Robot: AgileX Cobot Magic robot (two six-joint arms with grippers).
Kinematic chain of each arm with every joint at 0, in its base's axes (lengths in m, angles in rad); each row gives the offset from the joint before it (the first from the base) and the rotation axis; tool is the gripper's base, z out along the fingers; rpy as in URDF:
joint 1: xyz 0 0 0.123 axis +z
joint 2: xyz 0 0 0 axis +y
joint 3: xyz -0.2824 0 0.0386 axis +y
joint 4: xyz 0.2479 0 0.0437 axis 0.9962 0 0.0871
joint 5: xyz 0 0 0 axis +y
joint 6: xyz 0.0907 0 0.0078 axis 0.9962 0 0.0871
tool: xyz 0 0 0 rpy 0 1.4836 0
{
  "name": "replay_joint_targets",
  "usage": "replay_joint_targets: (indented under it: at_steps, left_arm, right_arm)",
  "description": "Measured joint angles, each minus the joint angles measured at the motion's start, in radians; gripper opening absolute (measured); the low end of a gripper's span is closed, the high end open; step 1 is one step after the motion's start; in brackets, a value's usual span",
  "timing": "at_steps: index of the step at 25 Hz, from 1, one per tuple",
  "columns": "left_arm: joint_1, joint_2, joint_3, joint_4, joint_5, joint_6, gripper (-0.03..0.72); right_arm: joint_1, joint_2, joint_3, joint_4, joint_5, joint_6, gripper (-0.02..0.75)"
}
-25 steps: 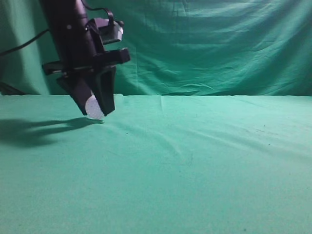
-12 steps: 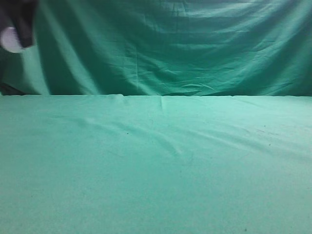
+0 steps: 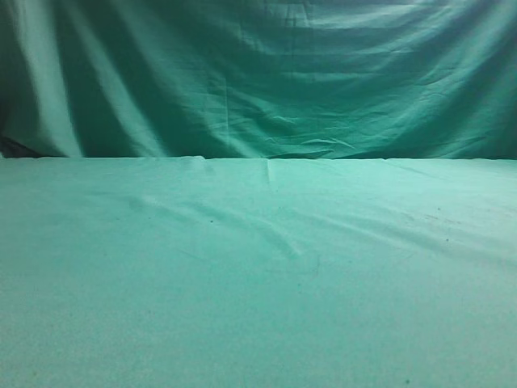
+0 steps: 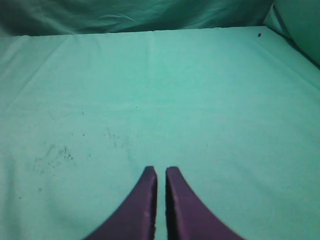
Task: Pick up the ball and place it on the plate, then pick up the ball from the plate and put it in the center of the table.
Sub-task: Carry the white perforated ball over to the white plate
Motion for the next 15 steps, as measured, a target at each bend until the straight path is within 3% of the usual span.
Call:
replay_joint_targets:
  at_steps: [3, 15]
  left_arm:
    - [0.029, 0.000, 0.029, 0.000, -0.072, -0.001, 0.313]
    - [0.031, 0.112, 0.034, -0.004, -0.208, -0.001, 0.313]
  right_arm:
    - [0.000, 0.000, 0.000, 0.000, 0.000, 0.000, 0.055]
    - [0.000, 0.000, 0.000, 0.000, 0.000, 0.000, 0.055]
